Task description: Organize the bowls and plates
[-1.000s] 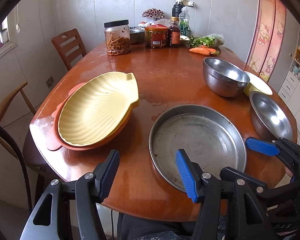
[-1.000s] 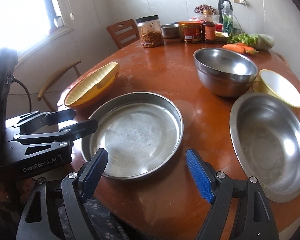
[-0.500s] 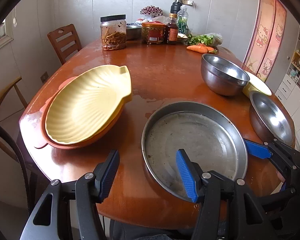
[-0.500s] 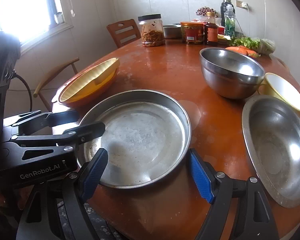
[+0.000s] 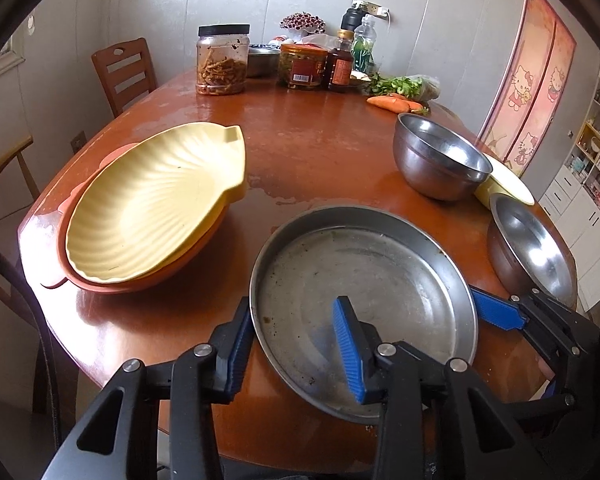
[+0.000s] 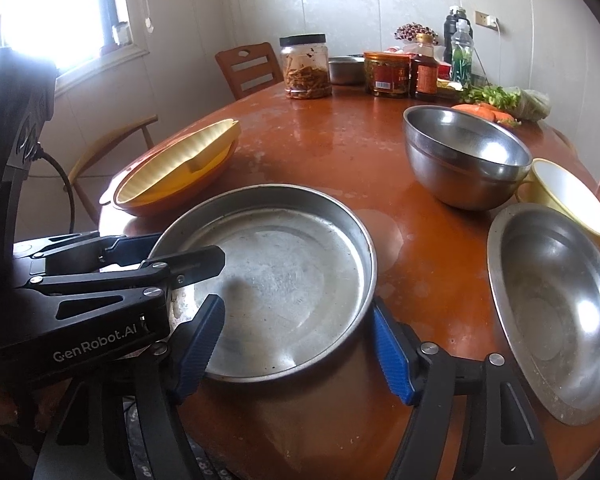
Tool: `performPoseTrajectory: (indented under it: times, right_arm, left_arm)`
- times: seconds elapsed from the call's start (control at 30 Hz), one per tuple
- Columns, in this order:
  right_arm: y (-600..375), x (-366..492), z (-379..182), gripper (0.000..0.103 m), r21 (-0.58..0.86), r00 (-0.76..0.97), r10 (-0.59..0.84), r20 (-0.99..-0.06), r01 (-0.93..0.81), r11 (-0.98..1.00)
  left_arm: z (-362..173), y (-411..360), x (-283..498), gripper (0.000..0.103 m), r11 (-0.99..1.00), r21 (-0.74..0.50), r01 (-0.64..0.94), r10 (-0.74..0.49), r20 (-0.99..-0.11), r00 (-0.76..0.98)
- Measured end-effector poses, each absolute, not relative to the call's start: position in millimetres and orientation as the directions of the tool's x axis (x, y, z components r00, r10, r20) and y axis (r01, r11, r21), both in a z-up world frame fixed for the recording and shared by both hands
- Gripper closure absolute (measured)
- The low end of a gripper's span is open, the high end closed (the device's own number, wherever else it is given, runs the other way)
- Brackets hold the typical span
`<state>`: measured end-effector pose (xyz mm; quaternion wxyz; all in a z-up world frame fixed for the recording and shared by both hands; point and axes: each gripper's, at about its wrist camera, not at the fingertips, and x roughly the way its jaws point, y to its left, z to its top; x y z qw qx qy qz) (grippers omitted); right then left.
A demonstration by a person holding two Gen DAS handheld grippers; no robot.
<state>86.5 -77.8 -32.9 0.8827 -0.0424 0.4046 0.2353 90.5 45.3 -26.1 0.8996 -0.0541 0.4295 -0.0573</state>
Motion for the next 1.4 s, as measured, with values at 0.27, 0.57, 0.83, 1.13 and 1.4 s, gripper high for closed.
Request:
performPoseTrajectory:
  times: [0.27, 0.57, 0.83, 1.13, 1.4]
  right_arm:
    - [-79.3, 83.5, -28.8, 0.028, 0.109, 0.575, 0.385, -0.722, -0.454, 0.884]
    - [-85.9, 81.2, -22.1, 0.028, 0.120, 0.585, 0.395, -0.709, -0.451, 0.884]
    - [-89.8, 78.7, -17.4, 0.028, 0.119, 0.596, 0.401, -0.696, -0.454, 0.883]
    - [-90.4, 80.9, -8.6, 0.028, 0.130, 0.604, 0.416, -0.680, -0.460, 0.879]
    - [-76.0, 90.6, 4.5, 0.028, 0.129, 0.609, 0.440, -0.660, -0.485, 0.865]
  left_arm:
    - [-17.3, 45.0, 85.6, 0.062, 0.987, -0.151, 0.062, -0.155, -0.759, 0.632]
    - [-8.2, 38.4, 82.2, 0.062, 0.989, -0.131, 0.069, -0.145, -0.753, 0.642]
    - [-3.2, 33.9, 79.7, 0.061, 0.990, -0.125, 0.066, -0.138, -0.749, 0.648]
    - [7.3, 37.9, 82.4, 0.060, 0.990, -0.129, 0.059, -0.135, -0.736, 0.664]
    - [20.9, 56.2, 88.8, 0.060, 0.991, -0.132, 0.027, -0.114, -0.715, 0.689]
